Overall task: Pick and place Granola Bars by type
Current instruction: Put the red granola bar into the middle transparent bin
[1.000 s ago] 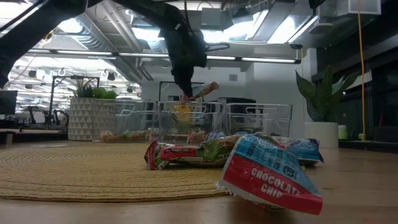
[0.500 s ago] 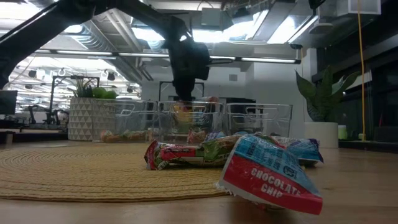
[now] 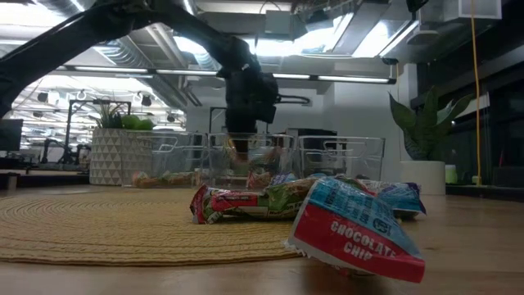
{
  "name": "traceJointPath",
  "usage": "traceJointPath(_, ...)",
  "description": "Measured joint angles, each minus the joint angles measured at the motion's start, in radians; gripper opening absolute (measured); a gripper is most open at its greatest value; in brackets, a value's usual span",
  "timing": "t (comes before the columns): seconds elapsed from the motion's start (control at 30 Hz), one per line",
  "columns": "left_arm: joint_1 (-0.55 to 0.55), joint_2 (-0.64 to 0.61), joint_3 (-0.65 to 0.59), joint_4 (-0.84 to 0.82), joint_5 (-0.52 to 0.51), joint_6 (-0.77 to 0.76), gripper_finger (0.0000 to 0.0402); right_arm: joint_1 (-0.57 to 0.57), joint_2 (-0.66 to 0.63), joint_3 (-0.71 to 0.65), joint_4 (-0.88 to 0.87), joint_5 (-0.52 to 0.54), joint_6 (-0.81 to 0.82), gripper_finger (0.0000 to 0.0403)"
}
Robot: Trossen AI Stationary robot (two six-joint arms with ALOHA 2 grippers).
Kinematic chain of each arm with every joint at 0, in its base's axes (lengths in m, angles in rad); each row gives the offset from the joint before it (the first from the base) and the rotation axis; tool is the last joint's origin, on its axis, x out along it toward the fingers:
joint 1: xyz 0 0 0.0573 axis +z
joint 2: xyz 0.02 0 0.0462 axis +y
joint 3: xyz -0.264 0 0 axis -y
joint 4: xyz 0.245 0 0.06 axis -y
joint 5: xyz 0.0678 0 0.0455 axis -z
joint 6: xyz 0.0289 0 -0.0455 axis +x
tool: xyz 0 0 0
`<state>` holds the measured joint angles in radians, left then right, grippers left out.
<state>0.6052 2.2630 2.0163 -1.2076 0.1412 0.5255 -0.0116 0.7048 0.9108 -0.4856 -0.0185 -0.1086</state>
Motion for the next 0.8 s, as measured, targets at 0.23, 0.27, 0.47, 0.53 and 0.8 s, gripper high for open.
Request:
traceJointPath(0.23, -0.032, 0.043, 0.0, -0.02, -0.012, 0.003, 0.0023, 0.0, 0.0, 0.0, -0.005, 0.0, 0.0, 0.0161)
traceJointPath(0.27, -0.037, 0.046, 0.0, -0.023, -0.016, 0.003, 0.0024, 0.0, 0.0, 0.0, -0.005, 0.0, 0.0, 0.0161)
traceJointPath(0.47, -0.049, 0.047, 0.0, -0.022, -0.02, -0.007, 0.0043, 0.0, 0.0, 0.0, -0.006, 0.0, 0.0, 0.0161)
traceJointPath(0.53, -0.049, 0.047, 0.0, -0.027, -0.019, -0.015, 0.0051, 0.0, 0.0, 0.0, -0.006, 0.0, 0.0, 0.0161)
traceJointPath(0.8, -0.049, 0.045, 0.0, -0.033, -0.018, -0.028, 0.0092, 0.0, 0.0, 0.0, -0.006, 0.0, 0.0, 0.0161)
